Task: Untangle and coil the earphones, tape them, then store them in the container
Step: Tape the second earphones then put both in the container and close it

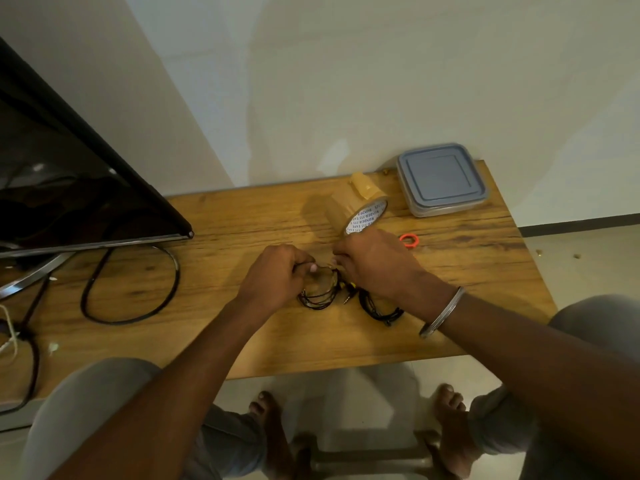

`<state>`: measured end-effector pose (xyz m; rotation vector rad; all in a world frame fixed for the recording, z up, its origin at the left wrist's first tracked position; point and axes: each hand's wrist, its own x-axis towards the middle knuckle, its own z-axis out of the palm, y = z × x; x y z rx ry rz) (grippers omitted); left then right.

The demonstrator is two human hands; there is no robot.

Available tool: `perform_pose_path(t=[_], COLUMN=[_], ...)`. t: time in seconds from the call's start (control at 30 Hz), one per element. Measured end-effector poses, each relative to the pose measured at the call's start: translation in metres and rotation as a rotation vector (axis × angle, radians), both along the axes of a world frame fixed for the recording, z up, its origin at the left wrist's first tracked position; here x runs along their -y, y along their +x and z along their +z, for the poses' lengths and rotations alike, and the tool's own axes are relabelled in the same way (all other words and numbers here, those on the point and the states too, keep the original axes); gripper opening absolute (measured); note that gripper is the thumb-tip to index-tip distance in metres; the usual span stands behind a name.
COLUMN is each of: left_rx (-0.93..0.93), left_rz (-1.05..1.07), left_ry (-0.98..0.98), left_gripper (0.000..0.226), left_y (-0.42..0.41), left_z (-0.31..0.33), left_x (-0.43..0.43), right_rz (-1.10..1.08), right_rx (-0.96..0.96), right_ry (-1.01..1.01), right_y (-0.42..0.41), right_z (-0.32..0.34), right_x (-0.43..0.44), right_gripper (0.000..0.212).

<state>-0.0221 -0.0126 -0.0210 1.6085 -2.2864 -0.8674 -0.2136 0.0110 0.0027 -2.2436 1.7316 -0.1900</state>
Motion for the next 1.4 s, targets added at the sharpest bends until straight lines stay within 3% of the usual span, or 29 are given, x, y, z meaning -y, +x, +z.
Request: perform_pose_path(t=[0.1,0.17,0.27,0.4,0.53,0.7,0.8,0.97,1.2,1.3,1.4], left_rx=[0.01,0.001,-0.21,-0.5,-0.547,-0.58,-0.638,-0.608,-0.831,-0.962,-1.059], left_rz=[-0.011,0.014,0.02,0.083,0.206,0.64,0.85,0.889,0.8,0.782,0.793], left_ry=[-0.072,-0.247,-0.429,-0.13,-0.023,0.201,0.377,0.335,0.081,-0.017,0.044], left_gripper=[0.013,0.013,0.008,0.01,0.015,0.016,0.04,0.031,0.015,0.006,0.005], left_y=[0.002,0.001,-0.019,-0.094,-0.17,-0.239,-0.26,-0.264,-0.23,-0.174,-0.105], left_z=[0.003,0.013,0.041,0.055,0.047,0.037,0.025,0.027,0.094,0.129,0.148], left_x=[0.001,0.001,-0.01,-0.033,-0.022,0.003,0.015,0.021,0.022,0.016,-0.002], right_rz=[-0.006,-0.031,-0.173,-0.443,-0.68,-0.889,-0.88,-0.881,-0.823,-0.673,-0.476], right_rx=[0.096,0.182,0.274,0.335,0.327,0.254,0.296,0.27,0.346,0.474,0.479], right_ry=[0.029,0.023,-0.049,-0.2,-0.283,-0.099,0.068,0.058,-0.298,-0.403,-0.458], right_y=[-0.013,-0.026,-0.052,-0.087,-0.112,-0.135,-0.139,-0.151,-0.133,-0.095,-0.04], right_z=[0.017,0.033,0.054,0.056,0.04,0.023,0.014,0.021,0.08,0.098,0.104], right_x=[0.005,0.01,0.023,0.037,0.04,0.041,0.039,0.036,0.034,0.033,0.026], right_gripper=[0.024,0.023,0.021,0.02,0.018,0.039,0.049,0.041,0.037,0.035,0.04])
